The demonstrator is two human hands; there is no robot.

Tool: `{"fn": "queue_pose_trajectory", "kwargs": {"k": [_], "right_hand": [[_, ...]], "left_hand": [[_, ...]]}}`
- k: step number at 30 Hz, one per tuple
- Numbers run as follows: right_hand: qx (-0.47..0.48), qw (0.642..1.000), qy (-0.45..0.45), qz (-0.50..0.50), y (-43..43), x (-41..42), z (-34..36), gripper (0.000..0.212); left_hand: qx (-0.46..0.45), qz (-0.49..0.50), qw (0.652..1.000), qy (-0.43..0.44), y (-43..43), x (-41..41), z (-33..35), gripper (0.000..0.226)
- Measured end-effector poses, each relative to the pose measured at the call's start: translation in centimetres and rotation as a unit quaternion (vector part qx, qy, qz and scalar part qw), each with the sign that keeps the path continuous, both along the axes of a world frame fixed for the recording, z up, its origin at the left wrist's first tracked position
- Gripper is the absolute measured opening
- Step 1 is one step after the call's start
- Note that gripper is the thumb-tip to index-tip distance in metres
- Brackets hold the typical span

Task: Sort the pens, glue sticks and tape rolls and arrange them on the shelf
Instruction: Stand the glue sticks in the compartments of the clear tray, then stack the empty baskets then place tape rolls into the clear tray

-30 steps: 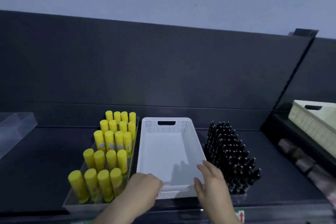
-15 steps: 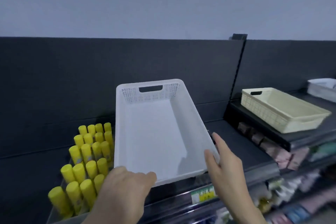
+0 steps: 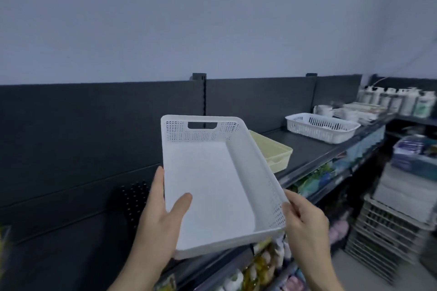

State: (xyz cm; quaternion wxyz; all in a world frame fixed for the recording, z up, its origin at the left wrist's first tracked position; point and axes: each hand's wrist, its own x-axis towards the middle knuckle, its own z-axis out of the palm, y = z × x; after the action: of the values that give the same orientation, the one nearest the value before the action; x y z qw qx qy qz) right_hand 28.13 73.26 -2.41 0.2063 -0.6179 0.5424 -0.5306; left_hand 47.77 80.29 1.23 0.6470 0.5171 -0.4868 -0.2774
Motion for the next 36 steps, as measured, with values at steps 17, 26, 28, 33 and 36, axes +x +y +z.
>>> {"fn": "queue_pose_trajectory", "kwargs": {"k": [17,26,28,33,36], "right_hand": [[-0.01,0.998,-0.021,0.057,-25.9,-13.6,5.3,0.03],[0.048,0.992,0.04,0.105,-38.8,-10.5,3.0,0.023],[0.062,0.989,0.052,0.121,-40.1,-10.3,2.3,0.023],[0.066,0.977,0.112,0.169,-42.2,-10.6,0.3,0.022],[0.073,0.965,0.137,0.211,-42.9,-11.5,-0.2,0.021]], "left_hand": [[0.047,-0.006,0.998,0.052,-24.1,-13.1,4.2,0.046],[0.111,0.059,0.988,0.088,-35.2,-10.4,0.9,0.046],[0.133,0.07,0.985,0.081,-36.3,-10.2,0.1,0.047],[0.167,0.106,0.98,0.018,-36.3,-10.5,-2.0,0.055],[0.21,0.126,0.969,-0.026,-36.3,-11.7,-2.5,0.05]]}}
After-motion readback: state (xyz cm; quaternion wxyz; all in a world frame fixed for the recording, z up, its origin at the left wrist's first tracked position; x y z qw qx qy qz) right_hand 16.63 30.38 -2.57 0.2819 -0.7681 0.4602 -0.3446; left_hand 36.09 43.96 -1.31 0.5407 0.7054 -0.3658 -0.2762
